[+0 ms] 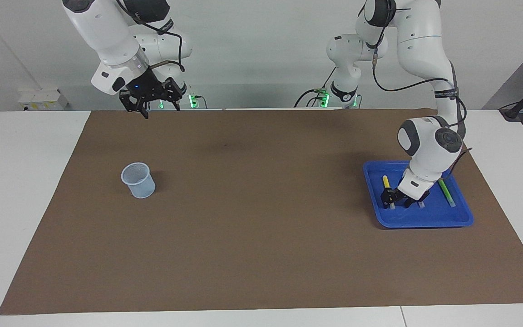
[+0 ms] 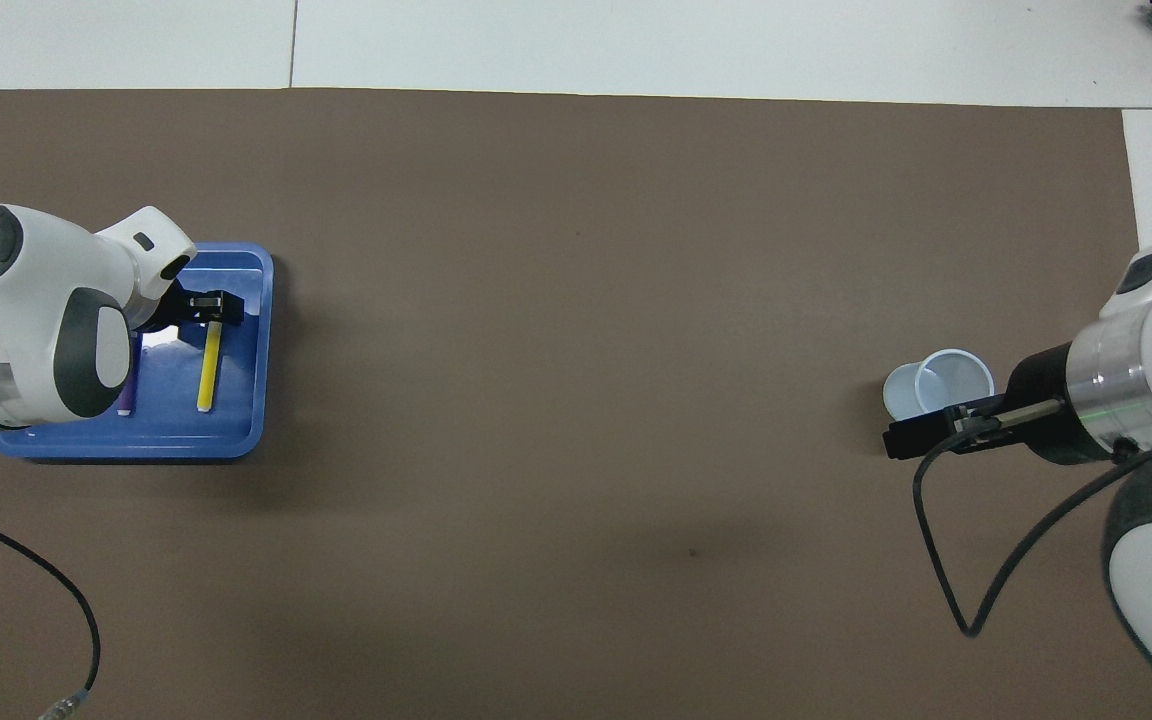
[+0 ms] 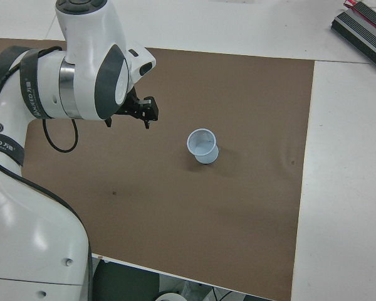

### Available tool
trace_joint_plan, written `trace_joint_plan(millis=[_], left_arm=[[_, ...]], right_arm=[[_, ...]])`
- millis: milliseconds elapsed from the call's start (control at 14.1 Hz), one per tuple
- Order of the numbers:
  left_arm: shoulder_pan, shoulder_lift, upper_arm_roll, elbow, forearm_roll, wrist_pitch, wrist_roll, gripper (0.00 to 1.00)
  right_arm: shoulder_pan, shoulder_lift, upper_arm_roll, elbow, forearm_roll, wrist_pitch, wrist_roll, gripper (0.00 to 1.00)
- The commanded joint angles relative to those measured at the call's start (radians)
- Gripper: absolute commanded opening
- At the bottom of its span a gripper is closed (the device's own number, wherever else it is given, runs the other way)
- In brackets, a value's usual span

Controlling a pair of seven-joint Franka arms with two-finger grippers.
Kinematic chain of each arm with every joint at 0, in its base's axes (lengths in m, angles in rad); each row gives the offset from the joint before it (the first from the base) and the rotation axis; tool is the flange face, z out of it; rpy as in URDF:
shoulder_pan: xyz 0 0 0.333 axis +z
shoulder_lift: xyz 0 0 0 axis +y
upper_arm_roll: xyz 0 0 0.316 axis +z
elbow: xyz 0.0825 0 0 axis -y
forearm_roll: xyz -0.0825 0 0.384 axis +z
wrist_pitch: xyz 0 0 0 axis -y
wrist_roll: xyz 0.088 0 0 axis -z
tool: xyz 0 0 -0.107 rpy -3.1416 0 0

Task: Transfer and insert pens with both arms
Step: 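Close the left gripper on the yellow pen while the right gripper backs off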

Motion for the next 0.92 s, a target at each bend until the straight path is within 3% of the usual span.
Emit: trace_joint_plan(millis=[0,212,566,779,849], left_arm=[[-0.013,-0.005,0.011,-0.018,-0.016,0.014,0.017,0.62],[-0.018,-0.005,0.011,-0.017,-0.016,0.014,0.016,0.38],[-0.026,-0.005,0.011,-0.017,-0.016,0.020,0.008,0.25],[-0.026,-0.005,0.011,-0.018,-0.016,0.019,0.005,0.03],[-0.026,-0.005,0.011,-0.018,-0.016,0.019,0.005,0.00]], right_arm=[[0.015,-0.035,0.000,-0.049,0.029,0.033,0.025,1.00],[0.017,-0.035,0.000,-0.062,0.080,0.039,0.065,1.00],[0.018,-0.035,0.002,-0.078,0.106,0.061,0.089,1.00],[0.018,-0.035,0.002,-0.078,0.112,0.065,0.095,1.00],[0.024,-0.035,0.002,-0.078,0.135,0.067,0.097,1.00]])
